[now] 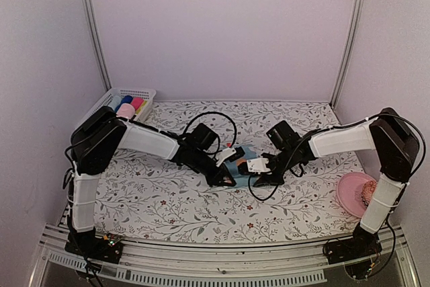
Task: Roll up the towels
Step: Roll the towel at the center of the board.
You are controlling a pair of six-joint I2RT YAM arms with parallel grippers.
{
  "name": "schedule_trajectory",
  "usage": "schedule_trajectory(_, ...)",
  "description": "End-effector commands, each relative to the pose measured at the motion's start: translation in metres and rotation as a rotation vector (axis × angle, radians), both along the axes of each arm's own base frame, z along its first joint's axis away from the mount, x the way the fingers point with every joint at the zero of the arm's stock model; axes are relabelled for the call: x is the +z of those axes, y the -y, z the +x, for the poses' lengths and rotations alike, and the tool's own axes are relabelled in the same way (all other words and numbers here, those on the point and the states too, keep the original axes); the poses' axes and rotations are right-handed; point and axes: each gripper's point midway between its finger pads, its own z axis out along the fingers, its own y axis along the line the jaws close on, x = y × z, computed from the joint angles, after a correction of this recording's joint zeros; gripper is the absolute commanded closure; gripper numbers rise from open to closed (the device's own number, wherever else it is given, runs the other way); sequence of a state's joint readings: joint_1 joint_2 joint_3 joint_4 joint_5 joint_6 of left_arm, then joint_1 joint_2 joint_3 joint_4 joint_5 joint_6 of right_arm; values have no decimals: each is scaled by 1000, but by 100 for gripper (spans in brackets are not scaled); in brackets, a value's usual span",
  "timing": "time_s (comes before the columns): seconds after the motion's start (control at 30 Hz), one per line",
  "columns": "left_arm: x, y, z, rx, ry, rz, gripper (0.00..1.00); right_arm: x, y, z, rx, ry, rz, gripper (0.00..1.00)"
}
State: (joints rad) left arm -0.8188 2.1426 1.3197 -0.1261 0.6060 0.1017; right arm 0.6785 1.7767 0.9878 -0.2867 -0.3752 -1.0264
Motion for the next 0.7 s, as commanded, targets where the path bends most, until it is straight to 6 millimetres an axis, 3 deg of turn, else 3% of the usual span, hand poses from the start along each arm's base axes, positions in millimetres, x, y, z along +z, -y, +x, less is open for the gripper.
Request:
schedule_trajectory(0.0,-28,-18,-3,30,-77,83,100,-10,1,0,-18,-20,-31,69)
schedule_trajectory(0.17,-23,-20,1,42,-62,75,100,-12,0,-7,4,-57,-35,78)
schedule_trajectory(0.3,-8,-22,5,52,2,52,77,-10,-3,-13,16,-129,-34,92)
schedule_trajectory(0.53,30,-31,5,70,199,23,47,-2,-6,-21,15,-291,-43,97)
schedule_trajectory(0.67,42,-32,-5,44,398,52,39,1,-4,-29,22,-424,-52,97)
